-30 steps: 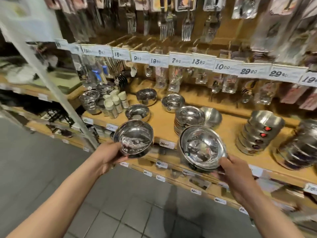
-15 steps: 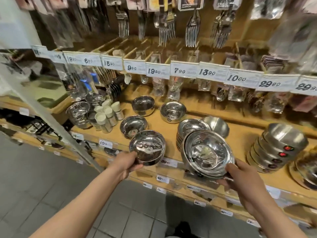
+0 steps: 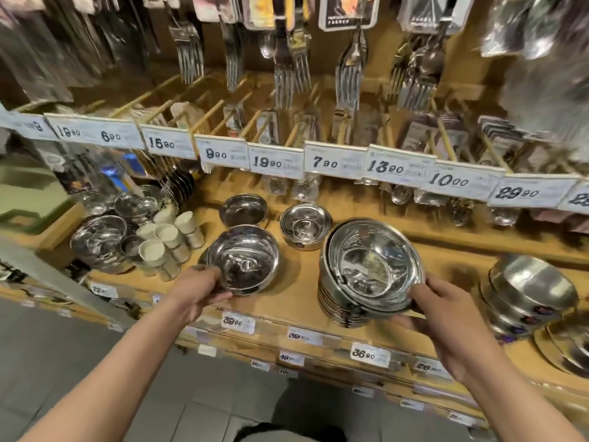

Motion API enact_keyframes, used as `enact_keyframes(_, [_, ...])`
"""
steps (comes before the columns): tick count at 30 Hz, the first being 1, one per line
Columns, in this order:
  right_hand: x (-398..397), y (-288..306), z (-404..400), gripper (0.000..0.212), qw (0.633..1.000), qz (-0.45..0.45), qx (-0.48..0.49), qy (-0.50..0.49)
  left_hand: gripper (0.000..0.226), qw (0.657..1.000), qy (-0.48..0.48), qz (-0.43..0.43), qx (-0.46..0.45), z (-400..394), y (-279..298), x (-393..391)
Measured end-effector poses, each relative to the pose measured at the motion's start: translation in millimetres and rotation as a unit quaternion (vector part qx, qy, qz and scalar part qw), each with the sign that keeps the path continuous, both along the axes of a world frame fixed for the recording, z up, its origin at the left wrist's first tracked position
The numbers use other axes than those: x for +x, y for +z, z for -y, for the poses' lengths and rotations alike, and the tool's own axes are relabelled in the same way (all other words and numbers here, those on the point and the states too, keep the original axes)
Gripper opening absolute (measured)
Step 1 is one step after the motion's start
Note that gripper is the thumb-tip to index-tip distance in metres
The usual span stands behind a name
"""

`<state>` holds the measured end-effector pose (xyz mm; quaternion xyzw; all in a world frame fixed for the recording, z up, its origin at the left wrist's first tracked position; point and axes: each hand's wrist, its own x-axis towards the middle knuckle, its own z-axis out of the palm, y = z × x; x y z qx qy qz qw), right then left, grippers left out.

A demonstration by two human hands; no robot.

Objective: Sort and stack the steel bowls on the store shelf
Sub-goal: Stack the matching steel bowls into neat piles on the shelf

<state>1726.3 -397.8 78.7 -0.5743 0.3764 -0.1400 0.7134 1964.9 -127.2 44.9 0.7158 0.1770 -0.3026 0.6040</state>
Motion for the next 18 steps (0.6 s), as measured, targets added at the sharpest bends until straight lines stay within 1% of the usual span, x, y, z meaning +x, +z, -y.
enact_keyframes(4, [38, 2, -28, 0.025, 1.000, 0.007, 0.001, 0.000, 0.028, 1.000, 0.005, 0.007, 0.019, -16, -3, 28])
enact_keyframes(6, [58, 0, -46, 0.025, 1.000, 0.006, 0.007, 0.003, 0.026, 1.000, 0.000, -0.002, 0.014, -22, -7, 40])
enact_keyframes(9, [82, -8, -77, 0.025, 1.000, -0.005, 0.023, 0.007, 0.018, 1.000, -0.007, -0.018, 0.006, -31, -16, 55])
enact_keyframes(12, [100, -27, -107, 0.023, 0.999, -0.021, 0.034, -0.006, 0.009, 0.999, -0.025, -0.022, -0.001, -37, -28, 71])
enact_keyframes(18, [116, -74, -144, 0.023, 0.995, -0.069, 0.047, -0.059, 0.008, 0.998, -0.062, -0.029, -0.005, -47, -49, 98])
